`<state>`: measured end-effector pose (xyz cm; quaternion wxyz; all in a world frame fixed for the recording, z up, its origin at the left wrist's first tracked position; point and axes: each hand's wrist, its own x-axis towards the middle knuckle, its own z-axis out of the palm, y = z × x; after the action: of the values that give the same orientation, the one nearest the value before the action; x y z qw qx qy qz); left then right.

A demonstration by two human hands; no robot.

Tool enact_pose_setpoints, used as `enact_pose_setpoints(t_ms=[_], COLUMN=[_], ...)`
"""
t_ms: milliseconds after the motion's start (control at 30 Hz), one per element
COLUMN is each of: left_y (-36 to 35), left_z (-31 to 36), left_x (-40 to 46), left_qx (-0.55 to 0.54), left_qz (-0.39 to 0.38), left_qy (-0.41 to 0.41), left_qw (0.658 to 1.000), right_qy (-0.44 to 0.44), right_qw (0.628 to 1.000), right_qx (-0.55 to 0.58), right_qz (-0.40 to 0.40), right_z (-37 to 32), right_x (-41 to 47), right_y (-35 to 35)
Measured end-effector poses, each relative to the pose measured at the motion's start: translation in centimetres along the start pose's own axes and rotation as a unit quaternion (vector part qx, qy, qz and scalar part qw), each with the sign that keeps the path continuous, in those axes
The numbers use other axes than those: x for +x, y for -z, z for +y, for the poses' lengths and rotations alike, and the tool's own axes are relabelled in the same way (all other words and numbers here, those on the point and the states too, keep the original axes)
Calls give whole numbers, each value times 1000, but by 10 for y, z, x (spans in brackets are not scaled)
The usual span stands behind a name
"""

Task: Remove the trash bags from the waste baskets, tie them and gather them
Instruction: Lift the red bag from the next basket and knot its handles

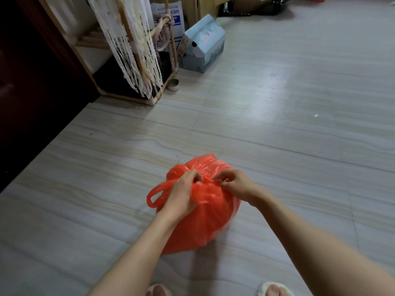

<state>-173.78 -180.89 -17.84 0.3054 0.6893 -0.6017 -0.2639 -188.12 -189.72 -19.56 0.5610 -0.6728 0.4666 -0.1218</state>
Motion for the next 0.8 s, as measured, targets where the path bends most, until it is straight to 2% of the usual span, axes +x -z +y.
enact_pose_setpoints(t_ms=[100,133,200,233,267,333,400,467,567,633,700,767,800], left_y=[-2,-4,-5,-7,-7,-6,-4,-1,6,7,6,6,6], left_z=[0,0,3,2,1,-4,-10,-16,-19,-22,-24,-22,-20], left_x=[9,13,22,26,28,25,19,12,0,-8,-11,-5,-1], left_qx=[-74,-132,-237,-241,-206,-96,1,88,164,215,216,96,24], left_qz=[48,71,113,128,134,109,35,-26,-33,-62,-91,-82,-62], left_qy=[41,84,203,241,243,164,78,24,-81,-115,-124,-79,-23], left_qw=[995,985,943,931,939,976,996,995,983,968,964,989,998], right_qy=[-13,-19,-26,-26,-23,-17,-23,-48,-100,-135,-152,-144,-141], right_qw=[998,998,997,997,996,995,994,989,980,972,963,965,967], right_qx=[54,65,75,76,77,89,107,139,163,165,160,140,131], right_qz=[2,0,-8,-14,-23,-39,-33,-29,-54,-99,-151,-166,-167], right_z=[-3,-4,-6,-7,-8,-10,-11,-10,-3,1,3,5,4], right_x=[0,0,0,0,-1,-3,-3,-4,-7,-11,-12,-12,-14], right_y=[0,-1,-3,-5,-7,-11,-12,-9,-1,6,11,12,10])
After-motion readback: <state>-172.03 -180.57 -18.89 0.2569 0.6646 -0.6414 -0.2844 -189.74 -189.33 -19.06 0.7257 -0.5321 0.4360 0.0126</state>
